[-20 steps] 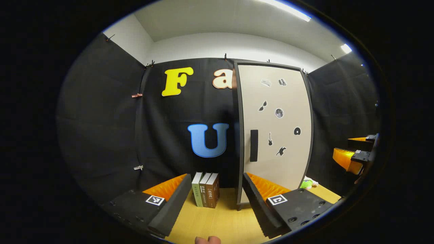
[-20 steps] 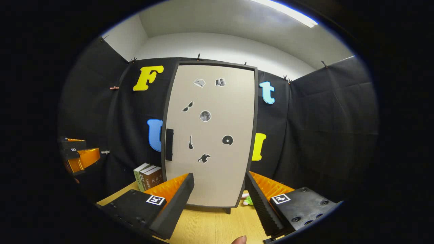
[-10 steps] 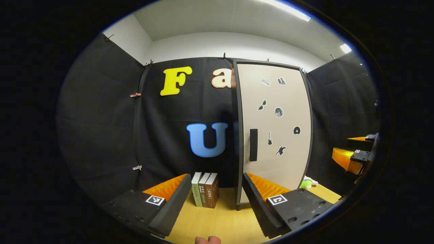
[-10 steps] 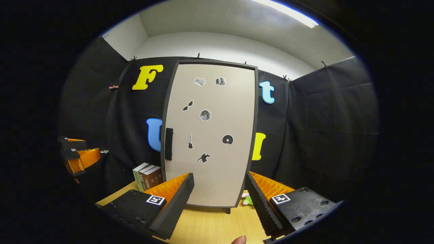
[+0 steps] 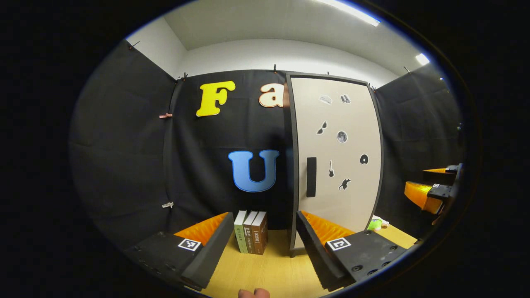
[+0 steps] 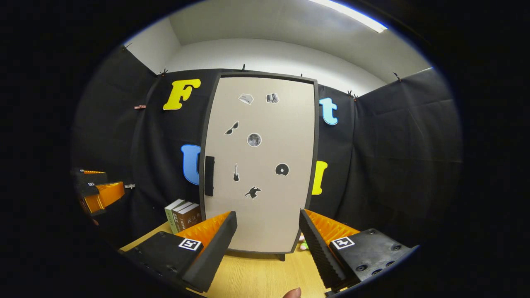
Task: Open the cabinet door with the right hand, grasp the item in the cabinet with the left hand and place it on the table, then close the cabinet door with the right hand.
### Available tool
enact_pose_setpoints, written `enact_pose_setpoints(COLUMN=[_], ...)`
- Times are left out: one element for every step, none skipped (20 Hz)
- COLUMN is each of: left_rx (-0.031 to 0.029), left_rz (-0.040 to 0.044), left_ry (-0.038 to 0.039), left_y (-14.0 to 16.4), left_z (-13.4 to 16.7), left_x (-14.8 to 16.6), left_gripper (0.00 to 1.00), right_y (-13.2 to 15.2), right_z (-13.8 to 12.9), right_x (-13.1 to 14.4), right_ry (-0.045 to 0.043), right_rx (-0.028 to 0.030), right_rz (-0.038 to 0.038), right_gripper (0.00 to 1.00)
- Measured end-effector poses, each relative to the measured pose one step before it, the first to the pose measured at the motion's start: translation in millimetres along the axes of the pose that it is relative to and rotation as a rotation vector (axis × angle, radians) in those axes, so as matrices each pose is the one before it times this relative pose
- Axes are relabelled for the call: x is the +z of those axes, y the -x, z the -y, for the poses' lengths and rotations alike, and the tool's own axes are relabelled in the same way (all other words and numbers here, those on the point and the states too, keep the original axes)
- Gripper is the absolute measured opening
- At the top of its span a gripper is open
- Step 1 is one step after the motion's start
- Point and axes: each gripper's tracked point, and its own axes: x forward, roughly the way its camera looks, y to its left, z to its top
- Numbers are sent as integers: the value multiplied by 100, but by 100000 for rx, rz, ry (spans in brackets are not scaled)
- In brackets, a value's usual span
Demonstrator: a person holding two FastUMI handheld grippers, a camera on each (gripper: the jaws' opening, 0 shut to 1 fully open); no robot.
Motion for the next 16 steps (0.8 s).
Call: enact_pose_setpoints(left_rx=[227, 146, 153, 172, 210, 416, 647, 643, 588, 543, 427, 427, 403, 561, 625, 916], left_rz=[-13, -127, -183, -128, -51, 7, -125, 62, 154, -27, -177, -433, -546, -793, -714, -614], left_ry=[-15, 37, 152, 304, 258, 95, -65, -266, -421, -314, 125, 614, 770, 742, 591, 369], left_y=[-18, -94, -124, -77, -116, 8, 11, 32, 26, -92, -30, 2, 110, 36, 119, 112], left_z=[-213, -209, -243, -246, -245, -409, -367, -404, -331, -430, -310, -297, -243, -360, -409, -502], left_x=[-130, -33, -162, -49, -77, -132, -262, -53, -102, -104, -205, -307, -346, -354, -480, -370], left_gripper=[94, 94, 94, 94, 94, 94, 94, 94, 95, 95, 95, 95, 94, 94, 94, 94], right_y=[-122, -382, -348, -661, -791, -882, -924, -1012, -977, -1094, -1140, -1047, -1064, -1238, -1217, -1264], right_z=[-422, -533, -466, -565, -524, -653, -666, -712, -743, -821, -1030, -1060, -1105, -1133, -910, -793], right_x=[29, 162, 199, 196, -148, -218, -211, -223, -26, 49, -69, -268, -230, -283, -341, -272], right_ry=[-502, -444, -347, -38, -248, -1068, -1460, -1566, -1110, -572, -482, -637, -933, -404, -151, -122], right_rx=[948, 1042, 1061, 1124, 868, 1044, 925, 705, 692, 659, 1297, 1392, 1372, 1461, 738, 314], right_rz=[293, 559, 1012, 960, 118, -234, -505, -441, 465, 645, 446, 133, 159, 129, -331, -223], right_gripper=[98, 98, 98, 98, 98, 97, 98, 98, 98, 98, 98, 98, 98, 98, 98, 98])
